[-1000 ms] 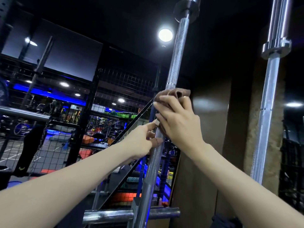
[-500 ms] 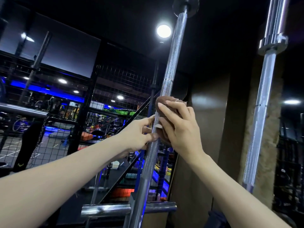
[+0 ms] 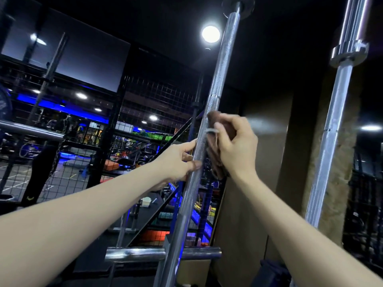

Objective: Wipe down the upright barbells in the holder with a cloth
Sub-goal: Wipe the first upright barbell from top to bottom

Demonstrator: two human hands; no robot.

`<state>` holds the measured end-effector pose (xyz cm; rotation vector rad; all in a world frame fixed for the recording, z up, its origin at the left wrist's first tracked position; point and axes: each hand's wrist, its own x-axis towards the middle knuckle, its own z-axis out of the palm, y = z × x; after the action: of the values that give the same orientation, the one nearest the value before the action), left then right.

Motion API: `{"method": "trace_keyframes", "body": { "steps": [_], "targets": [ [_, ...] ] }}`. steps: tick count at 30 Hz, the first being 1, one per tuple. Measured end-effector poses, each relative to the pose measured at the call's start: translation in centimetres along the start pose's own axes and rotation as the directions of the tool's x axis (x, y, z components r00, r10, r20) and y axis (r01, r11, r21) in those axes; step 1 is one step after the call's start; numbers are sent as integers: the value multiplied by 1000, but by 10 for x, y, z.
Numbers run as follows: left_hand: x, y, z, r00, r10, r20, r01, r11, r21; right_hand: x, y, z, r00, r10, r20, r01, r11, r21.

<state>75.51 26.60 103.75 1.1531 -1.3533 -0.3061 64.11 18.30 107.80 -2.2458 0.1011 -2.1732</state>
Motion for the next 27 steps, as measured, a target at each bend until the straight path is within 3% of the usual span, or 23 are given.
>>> {"method": "trace_keyframes", "body": {
  "steps": [4, 6, 8, 11, 12, 13, 15, 16, 18, 24, 27],
  "targets": [
    [-1, 0, -1, 1000, -4, -4, 4, 999, 40, -5, -10, -1, 994, -93, 57, 96, 993, -68],
    [-2, 2, 0, 1000, -1, -18, 2, 999, 53, 11, -18, 2, 987, -129, 98, 151, 953, -264],
    [-1, 1, 0, 1000, -17, -21, 17, 1000, 8, 18, -27, 6, 952, -250, 175, 304, 832, -465],
    [1, -1, -1, 999, -29, -21, 29, 999, -39, 18, -27, 9, 880, -388, 275, 471, 634, -614],
    [2, -2, -1, 999, -34, -19, 33, 999, -42, 18, -24, 9, 877, -402, 264, 475, 639, -605],
    [2, -2, -2, 999, -39, -17, 38, 998, -49, 18, -21, 9, 902, -366, 229, 431, 721, -543],
    [2, -2, -2, 999, -44, -18, 44, 998, -46, 14, -17, 3, 983, -158, 96, 179, 946, -269],
    [1, -2, -2, 999, -44, -21, 44, 999, -31, 12, -15, 2, 997, -44, 62, 51, 992, -117],
    [0, 1, -1, 999, -46, -15, 45, 999, -16, 13, -15, 2, 998, 67, -3, -67, 998, -2],
    [3, -1, 0, 999, -48, -2, 48, 999, -15, 50, -10, 8, 998, 16, -67, -22, 995, -93],
    [2, -3, -3, 999, -43, 11, 43, 999, -16, 12, -3, 20, 995, -65, -74, 61, 997, -56]
  ]
}}
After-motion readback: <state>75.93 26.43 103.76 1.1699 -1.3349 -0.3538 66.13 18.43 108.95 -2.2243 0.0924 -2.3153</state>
